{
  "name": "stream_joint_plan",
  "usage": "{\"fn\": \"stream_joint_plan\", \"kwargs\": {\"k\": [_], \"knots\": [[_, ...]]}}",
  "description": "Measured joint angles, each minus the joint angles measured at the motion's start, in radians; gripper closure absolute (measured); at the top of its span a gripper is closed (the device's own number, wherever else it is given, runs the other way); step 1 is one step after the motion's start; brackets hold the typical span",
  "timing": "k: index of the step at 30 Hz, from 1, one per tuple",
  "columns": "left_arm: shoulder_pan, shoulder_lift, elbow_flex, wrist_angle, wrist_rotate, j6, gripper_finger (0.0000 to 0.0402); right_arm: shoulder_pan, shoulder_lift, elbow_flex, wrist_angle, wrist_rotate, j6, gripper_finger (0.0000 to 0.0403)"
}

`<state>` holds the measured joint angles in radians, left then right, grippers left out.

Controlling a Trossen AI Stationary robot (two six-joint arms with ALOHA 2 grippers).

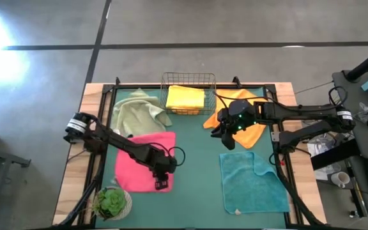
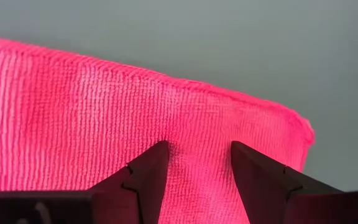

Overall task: Fold microfiber towels
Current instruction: Fold the pink microfiber towel

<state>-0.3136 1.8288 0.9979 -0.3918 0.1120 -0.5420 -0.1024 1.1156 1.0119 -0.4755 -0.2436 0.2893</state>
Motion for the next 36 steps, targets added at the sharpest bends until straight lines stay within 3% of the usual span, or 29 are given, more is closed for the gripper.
{"fn": "stream_joint_plan", "kwargs": {"k": [8, 15, 18, 23, 27, 32, 36], "knots": [[0.01, 0.113, 0.041, 0.279, -0.08, -0.001, 0.0238, 0.0, 0.0, 0.0, 0.0, 0.0, -0.012, 0.0335], [0.063, 0.159, 0.081, 0.453, -0.136, -0.001, 0.0238, 0.0, 0.0, 0.0, 0.0, 0.0, -0.011, 0.0335], [0.091, 0.151, 0.102, 0.456, -0.149, 0.006, 0.0238, 0.0, 0.0, 0.0, 0.0, 0.0, -0.011, 0.0335], [0.111, 0.097, 0.134, 0.332, -0.174, 0.027, 0.0238, 0.0, 0.0, 0.0, 0.001, -0.043, -0.02, 0.0335], [0.097, 0.032, 0.198, 0.088, -0.175, 0.033, 0.0238, 0.0, -0.001, 0.0, -0.005, -0.126, -0.061, 0.0335], [0.043, -0.015, 0.258, -0.165, -0.183, 0.027, 0.0237, 0.0, 0.0, -0.001, -0.041, -0.149, -0.091, 0.0335], [-0.028, -0.045, 0.282, -0.235, -0.183, -0.017, 0.0237, 0.008, 0.0, -0.003, -0.085, -0.152, -0.157, 0.0335]]}}
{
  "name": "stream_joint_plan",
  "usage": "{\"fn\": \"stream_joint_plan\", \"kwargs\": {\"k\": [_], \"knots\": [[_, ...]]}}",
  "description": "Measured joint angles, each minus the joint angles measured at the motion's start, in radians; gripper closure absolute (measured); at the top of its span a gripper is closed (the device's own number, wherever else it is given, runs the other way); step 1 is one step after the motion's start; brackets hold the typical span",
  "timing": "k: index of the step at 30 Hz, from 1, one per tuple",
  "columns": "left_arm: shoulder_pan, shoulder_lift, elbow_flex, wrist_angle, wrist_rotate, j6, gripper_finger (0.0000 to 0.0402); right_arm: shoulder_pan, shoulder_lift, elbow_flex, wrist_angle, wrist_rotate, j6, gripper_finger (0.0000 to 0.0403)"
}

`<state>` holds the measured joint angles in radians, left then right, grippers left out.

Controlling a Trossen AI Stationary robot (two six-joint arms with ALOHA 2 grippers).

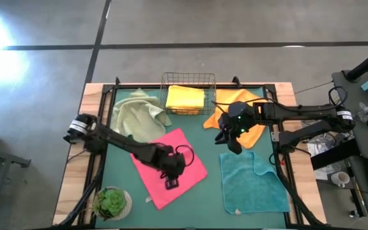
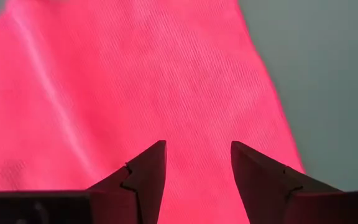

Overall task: Fold microfiber towels
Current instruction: Fold the pink microfiber towel

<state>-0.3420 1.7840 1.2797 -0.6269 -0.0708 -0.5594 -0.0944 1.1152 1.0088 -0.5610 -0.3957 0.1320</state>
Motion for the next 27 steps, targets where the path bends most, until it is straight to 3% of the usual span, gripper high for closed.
{"fn": "stream_joint_plan", "kwargs": {"k": [5, 16, 27], "knots": [[-0.117, -0.002, 0.015, -0.012, 0.0, -0.152, 0.0237, 0.022, 0.0, -0.002, -0.023, -0.005, -0.087, 0.0319], [-0.331, 0.062, 0.13, -0.012, -0.02, -0.387, 0.0237, 0.088, 0.064, -0.002, -0.025, -0.005, -0.304, 0.0242], [-0.393, 0.183, 0.166, -0.013, -0.016, -0.561, 0.0238, 0.214, 0.217, -0.003, 0.011, 0.003, -0.432, 0.0251]]}}
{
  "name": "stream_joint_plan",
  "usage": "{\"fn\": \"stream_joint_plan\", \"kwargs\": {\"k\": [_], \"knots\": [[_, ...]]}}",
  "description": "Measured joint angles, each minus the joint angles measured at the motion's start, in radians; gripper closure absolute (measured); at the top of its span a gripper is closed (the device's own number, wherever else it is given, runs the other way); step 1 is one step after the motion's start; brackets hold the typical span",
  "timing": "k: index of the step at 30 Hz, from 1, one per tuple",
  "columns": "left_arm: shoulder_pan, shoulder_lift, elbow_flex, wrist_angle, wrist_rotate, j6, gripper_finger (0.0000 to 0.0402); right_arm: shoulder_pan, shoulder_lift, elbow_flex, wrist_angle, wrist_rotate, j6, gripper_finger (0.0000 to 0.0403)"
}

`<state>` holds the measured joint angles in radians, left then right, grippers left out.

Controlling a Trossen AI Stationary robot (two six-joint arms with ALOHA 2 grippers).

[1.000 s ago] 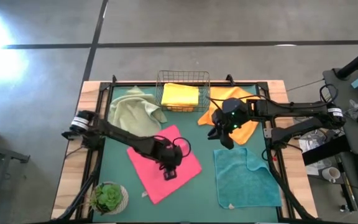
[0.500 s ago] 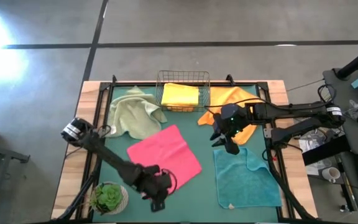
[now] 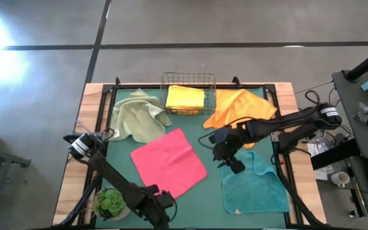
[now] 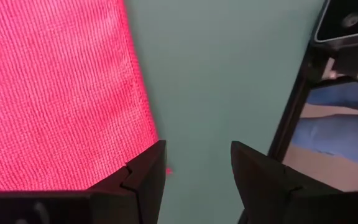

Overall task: Fold microfiber towels
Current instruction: Fold the pink microfiber towel

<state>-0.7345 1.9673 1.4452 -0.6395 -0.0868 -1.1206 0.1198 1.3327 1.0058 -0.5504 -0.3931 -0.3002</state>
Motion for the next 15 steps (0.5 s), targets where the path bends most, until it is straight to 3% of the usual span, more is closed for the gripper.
{"fn": "stream_joint_plan", "kwargs": {"k": [11, 15], "knots": [[0.0, 0.022, 0.002, -0.158, 0.0, -0.059, 0.0238, 0.015, 0.112, 0.0, 0.045, 0.0, -0.039, 0.0252], [0.0, 0.023, 0.002, -0.13, 0.002, -0.052, 0.0238, 0.025, 0.169, 0.0, 0.079, -0.005, -0.066, 0.0252]]}}
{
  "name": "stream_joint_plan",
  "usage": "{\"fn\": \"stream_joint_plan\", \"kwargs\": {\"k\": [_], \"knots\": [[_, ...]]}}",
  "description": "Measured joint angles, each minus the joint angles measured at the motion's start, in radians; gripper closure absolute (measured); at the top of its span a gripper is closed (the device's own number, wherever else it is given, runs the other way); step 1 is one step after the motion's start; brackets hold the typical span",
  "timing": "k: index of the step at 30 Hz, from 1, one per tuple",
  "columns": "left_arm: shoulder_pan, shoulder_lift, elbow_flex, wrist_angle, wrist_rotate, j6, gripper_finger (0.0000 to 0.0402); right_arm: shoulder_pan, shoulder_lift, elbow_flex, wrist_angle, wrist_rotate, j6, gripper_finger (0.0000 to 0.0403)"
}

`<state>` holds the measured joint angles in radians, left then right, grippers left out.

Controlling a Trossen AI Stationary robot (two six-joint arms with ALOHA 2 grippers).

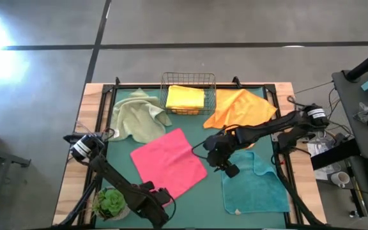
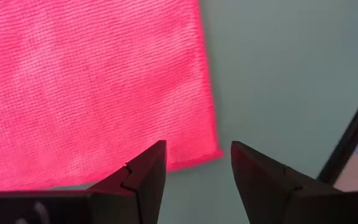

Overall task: Fold microfiber towels
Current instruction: Fold the pink microfiber towel

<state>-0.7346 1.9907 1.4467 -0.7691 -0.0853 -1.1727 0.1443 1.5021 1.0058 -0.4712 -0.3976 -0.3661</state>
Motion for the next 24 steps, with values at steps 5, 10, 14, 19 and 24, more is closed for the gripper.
{"fn": "stream_joint_plan", "kwargs": {"k": [5, 10, 14, 19, 24], "knots": [[0.0, 0.0, -0.005, 0.035, 0.0, 0.004, 0.0238, 0.023, 0.073, 0.0, 0.081, -0.003, -0.033, 0.0252], [0.0, 0.001, -0.039, 0.031, -0.001, 0.002, 0.0238, 0.028, 0.125, 0.0, 0.145, -0.003, -0.037, 0.0252], [0.005, 0.0, -0.064, 0.035, -0.003, 0.0, 0.0238, 0.028, 0.156, 0.0, 0.156, 0.005, -0.037, 0.0252], [0.014, 0.0, -0.073, 0.038, 0.0, 0.0, 0.0242, 0.028, 0.197, 0.0, 0.206, 0.005, -0.038, 0.0252], [0.02, 0.0, -0.083, 0.032, -0.003, 0.0, 0.0291, 0.028, 0.235, 0.0, 0.255, 0.021, -0.038, 0.0252]]}}
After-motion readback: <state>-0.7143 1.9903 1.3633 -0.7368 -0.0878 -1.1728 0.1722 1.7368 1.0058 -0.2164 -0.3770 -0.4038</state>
